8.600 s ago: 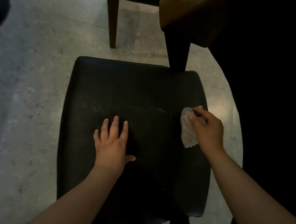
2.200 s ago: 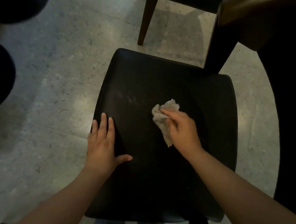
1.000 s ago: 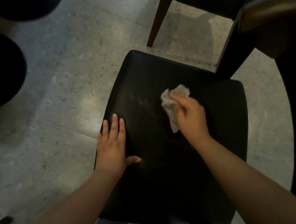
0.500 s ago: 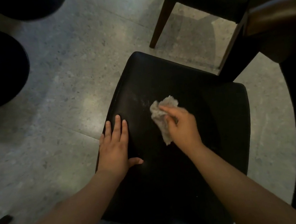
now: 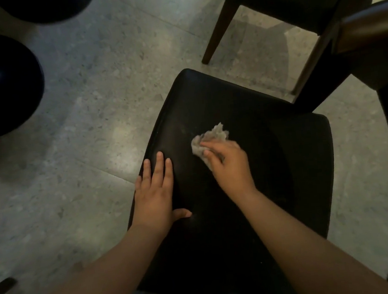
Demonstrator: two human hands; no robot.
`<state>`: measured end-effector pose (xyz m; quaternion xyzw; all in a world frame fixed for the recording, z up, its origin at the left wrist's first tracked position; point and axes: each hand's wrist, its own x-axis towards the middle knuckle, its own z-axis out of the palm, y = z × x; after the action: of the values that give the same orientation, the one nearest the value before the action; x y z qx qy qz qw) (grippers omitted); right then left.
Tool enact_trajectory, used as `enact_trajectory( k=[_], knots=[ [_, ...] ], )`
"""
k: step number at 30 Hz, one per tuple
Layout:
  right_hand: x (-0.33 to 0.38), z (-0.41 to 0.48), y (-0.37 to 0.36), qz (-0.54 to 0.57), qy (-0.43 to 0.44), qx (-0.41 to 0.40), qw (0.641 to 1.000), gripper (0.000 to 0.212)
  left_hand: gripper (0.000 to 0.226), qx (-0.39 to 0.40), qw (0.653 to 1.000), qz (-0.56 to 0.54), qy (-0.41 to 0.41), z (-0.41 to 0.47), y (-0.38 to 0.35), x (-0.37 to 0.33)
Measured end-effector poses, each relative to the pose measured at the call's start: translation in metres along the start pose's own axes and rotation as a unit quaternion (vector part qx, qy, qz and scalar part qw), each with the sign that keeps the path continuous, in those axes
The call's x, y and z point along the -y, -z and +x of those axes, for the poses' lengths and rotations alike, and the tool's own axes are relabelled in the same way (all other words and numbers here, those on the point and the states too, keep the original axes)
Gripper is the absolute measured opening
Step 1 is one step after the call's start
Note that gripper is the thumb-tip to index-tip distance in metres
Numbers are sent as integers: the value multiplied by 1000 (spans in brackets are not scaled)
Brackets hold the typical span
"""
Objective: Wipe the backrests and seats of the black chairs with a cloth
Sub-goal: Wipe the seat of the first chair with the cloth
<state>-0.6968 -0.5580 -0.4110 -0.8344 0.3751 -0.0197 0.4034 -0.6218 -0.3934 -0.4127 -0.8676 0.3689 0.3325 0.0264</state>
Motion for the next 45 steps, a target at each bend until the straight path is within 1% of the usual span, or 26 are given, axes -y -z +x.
enact_trajectory(
  k=[2, 4, 6, 7, 11, 13, 16, 18, 19, 20, 22, 24, 25, 28, 30, 33, 36, 38, 40, 41, 45],
  knots=[
    [1, -2, 4, 36, -16, -15, 999, 27, 127, -2, 1000, 2, 0, 0, 0, 0],
    [3, 11, 14, 53, -25, -64, 996, 27, 127, -2, 1000, 0, -1, 0, 0, 0],
    [4, 35, 22, 42, -28, -105, 993, 30, 127, -1, 1000, -4, -3, 0, 1, 1],
    [5, 47, 23, 28, -32, -111, 993, 31, 127, -1, 1000, -9, -4, 0, 1, 1],
    [5, 63, 5, 2, -53, -83, 995, 35, 128, -8, 1000, -20, -7, 0, 0, 2],
    [5, 47, -6, -13, -33, -69, 997, 34, 128, -13, 999, -36, -18, 0, 0, 5],
    [9, 17, -9, -17, 16, 1, 1000, 33, 131, -19, 994, -92, -50, -3, 0, 15],
    [11, 5, -3, 0, 22, 45, 999, 33, 130, -28, 989, -126, -67, -7, 1, 26],
    [13, 2, 3, 9, 16, 53, 998, 32, 127, -34, 988, -131, -72, -9, 2, 33],
    [14, 3, 8, 17, 8, 44, 999, 32, 123, -42, 988, -130, -72, -12, 3, 41],
    [14, 14, 16, 26, -10, -14, 1000, 32, 115, -53, 987, -137, -65, -16, 5, 52],
    [11, 35, 17, 22, -23, -66, 997, 32, 112, -56, 985, -155, -58, -16, 6, 57],
    [11, 45, 14, 20, -29, -74, 997, 33, 112, -50, 984, -164, -54, -15, 6, 58],
    [15, 55, -5, 11, -49, -81, 995, 34, 111, -36, 981, -186, -44, -12, 3, 56],
    [21, 40, -17, -1, -34, -72, 997, 33, 110, -38, 981, -186, -35, -11, 2, 55],
    [26, 10, -25, -9, 21, -11, 1000, 32, 110, -45, 980, -191, -28, -11, 1, 54],
    [29, 5, -14, 13, 20, 43, 999, 31, 110, -47, 980, -193, -31, -11, 0, 54],
    [35, 16, -1, 18, 9, 22, 1000, 32, 109, -53, 978, -200, -32, -12, -1, 54],
    [38, 35, 5, 4, 25, -26, 999, 32, 109, -57, 977, -204, -34, -12, -2, 54],
    [40, 45, 3, -6, 31, -37, 999, 33, 109, -56, 977, -204, -35, -12, -2, 55],
    [46, 53, -22, -58, 7, -33, 998, 35, 109, -61, 976, -206, -35, -12, -4, 56]
  ],
)
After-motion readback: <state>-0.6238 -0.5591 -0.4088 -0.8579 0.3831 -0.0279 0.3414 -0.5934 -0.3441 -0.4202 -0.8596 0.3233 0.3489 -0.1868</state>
